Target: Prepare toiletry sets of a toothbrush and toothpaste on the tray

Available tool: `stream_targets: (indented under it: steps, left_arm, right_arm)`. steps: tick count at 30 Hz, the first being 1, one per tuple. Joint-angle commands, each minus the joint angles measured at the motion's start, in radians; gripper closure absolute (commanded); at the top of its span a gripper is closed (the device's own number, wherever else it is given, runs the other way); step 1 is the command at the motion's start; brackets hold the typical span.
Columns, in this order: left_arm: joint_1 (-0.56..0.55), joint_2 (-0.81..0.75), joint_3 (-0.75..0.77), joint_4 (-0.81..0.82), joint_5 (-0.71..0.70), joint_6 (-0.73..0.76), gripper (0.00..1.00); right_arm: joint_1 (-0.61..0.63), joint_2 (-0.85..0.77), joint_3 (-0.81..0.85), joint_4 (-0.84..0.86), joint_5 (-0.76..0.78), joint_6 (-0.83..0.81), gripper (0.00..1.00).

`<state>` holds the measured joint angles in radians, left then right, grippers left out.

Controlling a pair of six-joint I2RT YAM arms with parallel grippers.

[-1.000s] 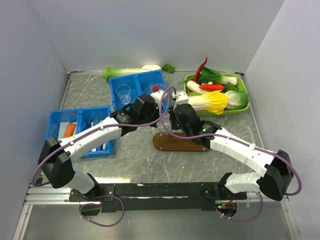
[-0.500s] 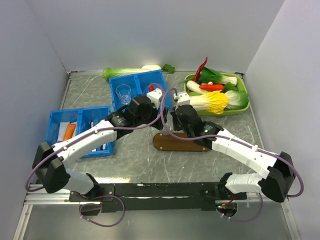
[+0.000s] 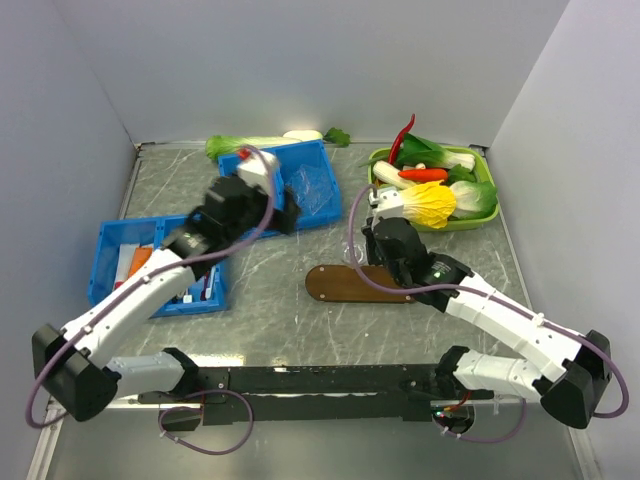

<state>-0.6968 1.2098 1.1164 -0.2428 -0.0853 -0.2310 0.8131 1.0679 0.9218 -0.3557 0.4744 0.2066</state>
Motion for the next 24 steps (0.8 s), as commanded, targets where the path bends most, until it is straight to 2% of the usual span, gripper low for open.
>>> stream_targets:
  steps: [1, 3, 4, 7, 12, 24]
  left_arm:
    - [0.193, -0.093, -0.016, 0.072, 0.021, -0.073, 0.03]
    - [0.217, -0.119, -0.029, 0.079, -0.034, -0.068, 0.04]
    - [0.217, -0.127, -0.032, 0.076, -0.119, -0.05, 0.04]
    - [0.217, -0.145, -0.055, 0.092, -0.2, -0.024, 0.04]
    - [0.217, -0.135, -0.055, 0.093, -0.186, -0.024, 0.03]
    - [0.215, -0.127, -0.055, 0.092, -0.182, -0.019, 0.04]
  right_arm:
    - [-0.005, -0.023, -0.027, 0.058, -0.1, 0.0, 1.0]
    - [-0.005, 0.01, -0.029, 0.075, -0.141, 0.025, 1.0]
    - [-0.005, 0.026, -0.026, 0.081, -0.182, 0.031, 1.0]
    - [-0.002, 0.096, -0.009, 0.11, -0.258, 0.057, 1.0]
    - [-0.002, 0.142, -0.011, 0.147, -0.352, 0.088, 1.0]
    - [0.004, 0.227, -0.001, 0.123, -0.338, 0.093, 1.0]
